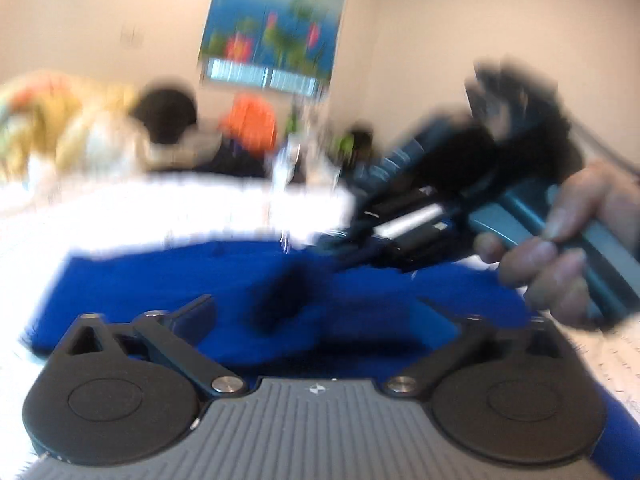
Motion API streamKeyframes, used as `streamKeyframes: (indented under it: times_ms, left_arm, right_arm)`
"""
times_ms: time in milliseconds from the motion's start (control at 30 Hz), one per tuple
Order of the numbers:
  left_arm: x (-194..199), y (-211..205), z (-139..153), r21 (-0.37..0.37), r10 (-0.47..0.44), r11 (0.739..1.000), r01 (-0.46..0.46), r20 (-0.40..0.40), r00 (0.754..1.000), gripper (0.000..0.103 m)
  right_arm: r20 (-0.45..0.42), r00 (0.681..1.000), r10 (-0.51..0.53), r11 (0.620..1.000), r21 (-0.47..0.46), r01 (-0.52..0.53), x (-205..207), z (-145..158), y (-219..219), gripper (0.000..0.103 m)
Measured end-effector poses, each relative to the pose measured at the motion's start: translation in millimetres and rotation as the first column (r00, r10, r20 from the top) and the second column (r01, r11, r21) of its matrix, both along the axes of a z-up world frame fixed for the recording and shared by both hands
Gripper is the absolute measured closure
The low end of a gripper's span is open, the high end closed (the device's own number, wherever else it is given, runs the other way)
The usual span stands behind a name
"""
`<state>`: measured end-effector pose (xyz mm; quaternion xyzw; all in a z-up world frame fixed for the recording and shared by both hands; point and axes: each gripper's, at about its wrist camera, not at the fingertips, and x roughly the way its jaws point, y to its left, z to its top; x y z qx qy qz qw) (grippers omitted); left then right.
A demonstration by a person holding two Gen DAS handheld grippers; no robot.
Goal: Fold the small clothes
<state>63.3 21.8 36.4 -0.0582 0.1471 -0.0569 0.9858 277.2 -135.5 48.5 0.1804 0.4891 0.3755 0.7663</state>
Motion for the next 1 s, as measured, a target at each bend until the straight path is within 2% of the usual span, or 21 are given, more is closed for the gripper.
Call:
streamKeyframes:
  times_ms: [100, 167, 200, 233, 300, 367, 433, 467, 500, 533, 633, 667, 700, 733, 767, 867, 900, 967, 1000]
  left_arm:
    - [-17, 16, 9, 0.008, -0.057, 0.998, 0.057, 0.004, 0.998, 0.0]
    - [-15, 33, 12, -0.001, -0.028, 1.0, 0.028, -0.017, 0.999, 0.0]
    - [-10, 43, 13, -0.022, 0.0, 1.0, -0.001, -0.032, 0.999, 0.0]
    - [-3, 52, 13, -0.051, 0.038, 0.998, -0.04, -0.051, 0.998, 0.0]
    - [19, 72, 11, -0.109, 0.123, 0.985, -0.136, -0.114, 0.986, 0.0]
    - [45, 95, 8, -0.178, 0.167, 0.962, -0.209, -0.225, 0.96, 0.0]
    - [75, 121, 1, -0.281, 0.144, 0.927, -0.25, -0.348, 0.926, 0.0]
    - [88, 130, -4, -0.331, 0.12, 0.905, -0.266, -0.402, 0.908, 0.002]
    - [96, 135, -7, -0.359, 0.107, 0.893, -0.271, -0.416, 0.903, 0.001]
    - [101, 136, -4, -0.362, 0.109, 0.893, -0.266, -0.4, 0.91, 0.002]
    - [116, 140, -4, -0.35, 0.108, 0.895, -0.278, -0.434, 0.895, 0.015]
    - [120, 136, -3, -0.349, 0.098, 0.898, -0.27, -0.439, 0.893, 0.03]
    - [128, 134, -2, -0.34, 0.086, 0.903, -0.262, -0.453, 0.887, 0.056]
    - [135, 129, -6, -0.314, 0.083, 0.914, -0.259, -0.479, 0.874, 0.069]
    - [143, 126, -8, -0.278, 0.096, 0.923, -0.267, -0.505, 0.858, 0.076]
    - [151, 116, -10, -0.186, 0.142, 0.946, -0.266, -0.499, 0.855, 0.075]
    - [152, 114, -9, -0.164, 0.156, 0.949, -0.27, -0.502, 0.851, 0.075]
    - [149, 109, -3, -0.119, 0.195, 0.949, -0.291, -0.505, 0.841, 0.064]
    - [142, 108, 3, -0.103, 0.222, 0.946, -0.306, -0.481, 0.848, 0.06]
  right_arm:
    - [0.098, 0.992, -0.078, 0.996, -0.042, 0.082, -3, 24, -58, 0.094]
    - [0.158, 0.978, -0.136, 0.981, -0.116, 0.155, -3, 31, -102, 0.094]
    - [0.161, 0.976, -0.145, 0.976, -0.14, 0.168, -3, 29, -123, 0.094]
    - [0.128, 0.979, -0.16, 0.973, -0.148, 0.178, 0, 21, -141, 0.094]
    - [0.031, 0.964, -0.263, 0.955, -0.137, 0.265, 4, -3, -176, 0.088]
    - [-0.054, 0.951, -0.304, 0.949, -0.111, 0.297, 2, -21, -192, 0.084]
    - [-0.095, 0.94, -0.328, 0.945, -0.026, 0.327, -3, -29, -201, 0.079]
    - [-0.123, 0.936, -0.331, 0.942, 0.013, 0.335, -5, -33, -204, 0.072]
    - [-0.141, 0.931, -0.336, 0.939, 0.031, 0.343, -4, -35, -206, 0.065]
    - [-0.145, 0.93, -0.337, 0.939, 0.026, 0.344, -3, -38, -204, 0.063]
    - [-0.112, 0.935, -0.338, 0.94, 0.007, 0.341, -11, -39, -201, 0.065]
    - [-0.101, 0.933, -0.346, 0.937, 0.006, 0.348, -12, -39, -201, 0.086]
    - [-0.082, 0.933, -0.35, 0.936, -0.003, 0.351, -13, -37, -201, 0.098]
    - [-0.049, 0.935, -0.35, 0.937, -0.01, 0.35, -14, -34, -201, 0.098]
    - [0.0, 0.936, -0.353, 0.935, -0.016, 0.353, -17, -27, -200, 0.098]
    - [0.089, 0.919, -0.384, 0.922, -0.024, 0.387, -25, -14, -213, 0.098]
    - [0.087, 0.913, -0.398, 0.914, -0.052, 0.403, -24, -20, -217, 0.098]
    - [0.061, 0.91, -0.411, 0.904, -0.098, 0.415, -20, -36, -220, 0.098]
    - [0.052, 0.905, -0.422, 0.903, -0.069, 0.425, -23, -38, -223, 0.095]
